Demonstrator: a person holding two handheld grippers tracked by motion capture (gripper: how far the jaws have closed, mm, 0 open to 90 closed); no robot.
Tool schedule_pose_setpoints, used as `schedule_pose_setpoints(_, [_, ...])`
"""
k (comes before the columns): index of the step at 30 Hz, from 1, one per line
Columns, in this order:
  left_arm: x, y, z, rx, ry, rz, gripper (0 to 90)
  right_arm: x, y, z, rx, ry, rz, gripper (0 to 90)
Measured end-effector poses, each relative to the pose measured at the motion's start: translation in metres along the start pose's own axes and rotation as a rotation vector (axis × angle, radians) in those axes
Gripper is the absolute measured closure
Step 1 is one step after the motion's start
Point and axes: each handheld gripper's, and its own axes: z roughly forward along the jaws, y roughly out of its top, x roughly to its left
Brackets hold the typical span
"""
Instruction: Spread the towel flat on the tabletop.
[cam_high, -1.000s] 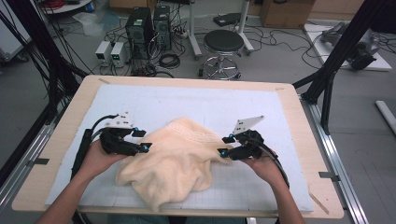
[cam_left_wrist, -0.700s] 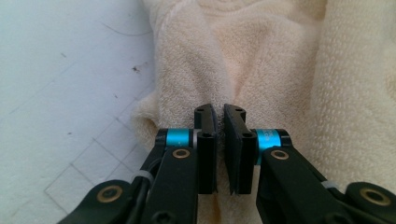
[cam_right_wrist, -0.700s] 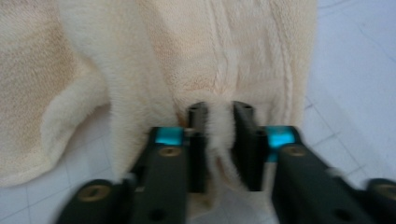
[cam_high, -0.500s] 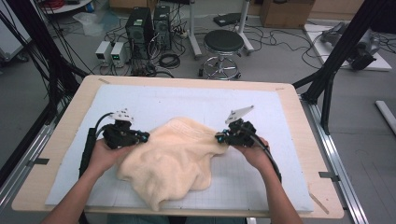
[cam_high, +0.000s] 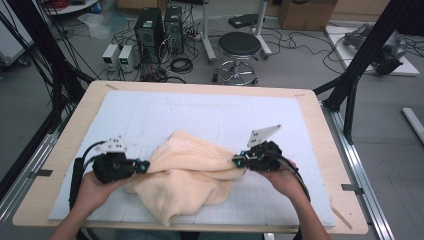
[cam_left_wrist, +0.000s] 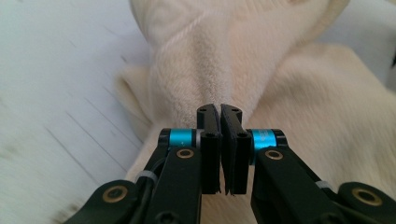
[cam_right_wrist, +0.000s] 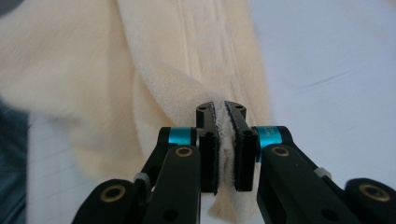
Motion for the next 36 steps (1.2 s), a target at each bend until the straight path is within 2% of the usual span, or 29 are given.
schedule_pose_setpoints(1, [-0.004, -0.01, 0.001, 0.003, -0.021, -0.012, 86.3, 0.0, 0.0, 0.0, 0.0, 0.0, 0.0, 84.0])
schedule_pose_setpoints(3, [-0.011, -0.025, 0.001, 0.016, -0.048, -0.017, 86.2, 0.014, -0.016, 0.014, 0.021, 0.043, -0.004, 83.4])
schedule_pose_setpoints(5, [-0.016, -0.032, 0.0, 0.018, -0.057, -0.01, 86.1, 0.017, -0.019, 0.017, 0.018, 0.057, 0.002, 82.6])
schedule_pose_setpoints(6, [-0.016, -0.032, -0.001, 0.019, -0.061, -0.004, 85.3, 0.019, -0.019, 0.018, 0.024, 0.054, -0.002, 78.9])
schedule_pose_setpoints(7, [-0.016, -0.03, -0.001, 0.016, -0.06, 0.002, 85.3, 0.019, -0.019, 0.018, 0.024, 0.054, -0.002, 78.9])
schedule_pose_setpoints(9, [-0.013, -0.023, -0.003, 0.015, -0.058, 0.016, 81.5, 0.015, -0.016, 0.014, -0.003, 0.06, 0.019, 72.9])
schedule_pose_setpoints(10, [-0.01, -0.018, -0.003, 0.012, -0.053, 0.02, 74.4, 0.009, -0.014, 0.007, -0.053, 0.049, 0.034, 68.4])
schedule_pose_setpoints(11, [-0.008, -0.013, -0.003, 0.008, -0.048, 0.024, 74.4, 0.009, -0.014, 0.007, -0.053, 0.049, 0.034, 68.4])
schedule_pose_setpoints(12, [-0.005, -0.008, -0.002, -0.003, -0.045, 0.023, 67.9, 0.002, -0.011, 0.002, -0.081, 0.046, 0.058, 65.7])
schedule_pose_setpoints(13, [-0.002, -0.002, -0.001, -0.009, -0.043, 0.028, 67.9, 0.002, -0.011, 0.002, -0.081, 0.046, 0.058, 65.7])
schedule_pose_setpoints(15, [0.004, 0.009, 0.0, -0.038, -0.009, 0.023, 59.2, -0.005, -0.009, 0.0, -0.078, 0.032, 0.074, 64.9])
schedule_pose_setpoints(16, [0.008, 0.015, 0.0, -0.056, -0.008, 0.013, 56.8, -0.008, -0.009, 0.0, -0.075, 0.022, 0.078, 64.5])
schedule_pose_setpoints(18, [0.017, 0.023, 0.0, -0.094, -0.006, -0.001, 56.1, -0.019, -0.007, -0.002, -0.094, -0.008, 0.099, 64.0])
schedule_pose_setpoints(19, [0.02, 0.027, 0.001, -0.1, 0.01, 0.002, 56.1, -0.019, -0.007, -0.002, -0.094, -0.008, 0.099, 64.0])
schedule_pose_setpoints(21, [0.027, 0.033, 0.006, -0.093, 0.038, 0.012, 55.6, -0.026, -0.007, 0.0, -0.069, -0.036, 0.115, 62.6])
schedule_pose_setpoints(22, [0.031, 0.035, 0.01, -0.088, 0.044, 0.005, 55.2, -0.03, -0.008, 0.003, -0.055, -0.044, 0.123, 61.2])
schedule_pose_setpoints(25, [0.042, 0.039, 0.025, -0.047, 0.06, -0.001, 54.3, -0.04, -0.012, 0.014, -0.01, -0.06, 0.17, 56.9])
schedule_pose_setpoints(27, [0.047, 0.039, 0.037, -0.025, 0.069, -0.007, 48.8, -0.047, -0.015, 0.023, 0.016, -0.037, 0.202, 51.2])
schedule_pose_setpoints(29, [0.052, 0.037, 0.05, 0.028, 0.053, -0.015, 41.6, -0.051, -0.018, 0.033, 0.047, 0.02, 0.242, 49.3])
schedule_pose_setpoints(30, [0.055, 0.036, 0.056, 0.058, 0.035, -0.033, 41.6, -0.052, -0.02, 0.036, 0.063, 0.043, 0.247, 49.6])
schedule_pose_setpoints(31, [0.057, 0.035, 0.061, 0.085, 0.022, -0.042, 46.9, -0.052, -0.022, 0.045, 0.099, 0.103, 0.263, 60.8])
schedule_pose_setpoints(32, [0.059, 0.033, 0.065, 0.101, -0.009, -0.046, 46.9, -0.052, -0.022, 0.045, 0.099, 0.103, 0.263, 60.8])
schedule_pose_setpoints(33, [0.059, 0.032, 0.068, 0.108, -0.025, -0.033, 58.7, -0.052, -0.023, 0.047, 0.107, 0.123, 0.246, 69.5])
schedule_pose_setpoints(34, [0.058, 0.032, 0.068, 0.106, -0.004, -0.02, 68.0, -0.05, -0.023, 0.049, 0.118, 0.134, 0.215, 81.1])
schedule_pose_setpoints(35, [0.057, 0.032, 0.067, 0.099, 0.015, -0.008, 75.4, -0.048, -0.021, 0.048, 0.126, 0.122, 0.192, 84.1])
schedule_pose_setpoints(36, [0.057, 0.033, 0.065, 0.079, 0.026, -0.022, 79.2, -0.048, -0.019, 0.046, 0.123, 0.098, 0.173, 85.2])
